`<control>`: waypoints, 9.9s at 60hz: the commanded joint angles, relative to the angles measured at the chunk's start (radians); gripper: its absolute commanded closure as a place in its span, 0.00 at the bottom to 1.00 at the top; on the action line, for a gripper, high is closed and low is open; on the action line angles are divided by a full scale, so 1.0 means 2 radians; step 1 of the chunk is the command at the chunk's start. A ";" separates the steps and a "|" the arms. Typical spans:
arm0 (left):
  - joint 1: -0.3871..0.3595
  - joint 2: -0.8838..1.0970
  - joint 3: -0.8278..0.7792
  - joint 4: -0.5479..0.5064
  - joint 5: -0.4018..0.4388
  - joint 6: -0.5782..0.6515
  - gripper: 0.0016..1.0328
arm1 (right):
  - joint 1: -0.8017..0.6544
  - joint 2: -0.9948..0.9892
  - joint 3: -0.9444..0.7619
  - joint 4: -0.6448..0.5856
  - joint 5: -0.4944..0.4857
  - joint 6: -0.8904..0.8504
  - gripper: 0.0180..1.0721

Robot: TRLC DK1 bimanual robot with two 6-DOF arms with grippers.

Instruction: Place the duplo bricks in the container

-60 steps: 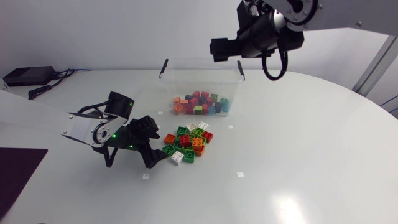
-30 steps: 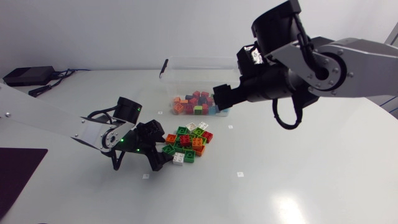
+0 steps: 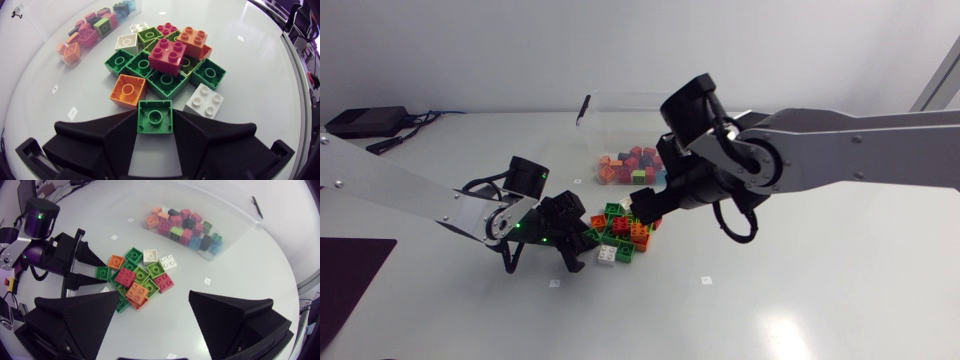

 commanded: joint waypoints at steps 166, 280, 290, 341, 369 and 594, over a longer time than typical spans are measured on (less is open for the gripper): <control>0.008 -0.199 0.202 -0.185 0.000 -0.043 0.66 | 0.005 0.241 0.205 -0.155 -0.002 0.115 0.66; 0.050 0.078 0.486 -0.215 -0.003 -0.126 0.05 | -0.111 0.084 0.249 -0.069 -0.006 0.061 0.67; 0.053 0.006 0.390 -0.211 0.000 -0.087 0.05 | -0.118 0.113 0.281 -0.065 -0.005 0.057 0.67; 0.014 -0.030 0.223 -0.246 0.057 0.095 0.06 | -0.139 0.250 0.415 -0.060 0.007 0.039 0.47; -0.013 -0.012 0.217 -0.317 0.056 0.170 0.06 | -0.147 0.228 0.447 -0.099 0.023 0.025 0.06; -0.008 0.111 0.555 -0.220 -0.049 -0.108 0.69 | -0.129 0.202 -0.015 0.223 -0.156 -0.277 0.09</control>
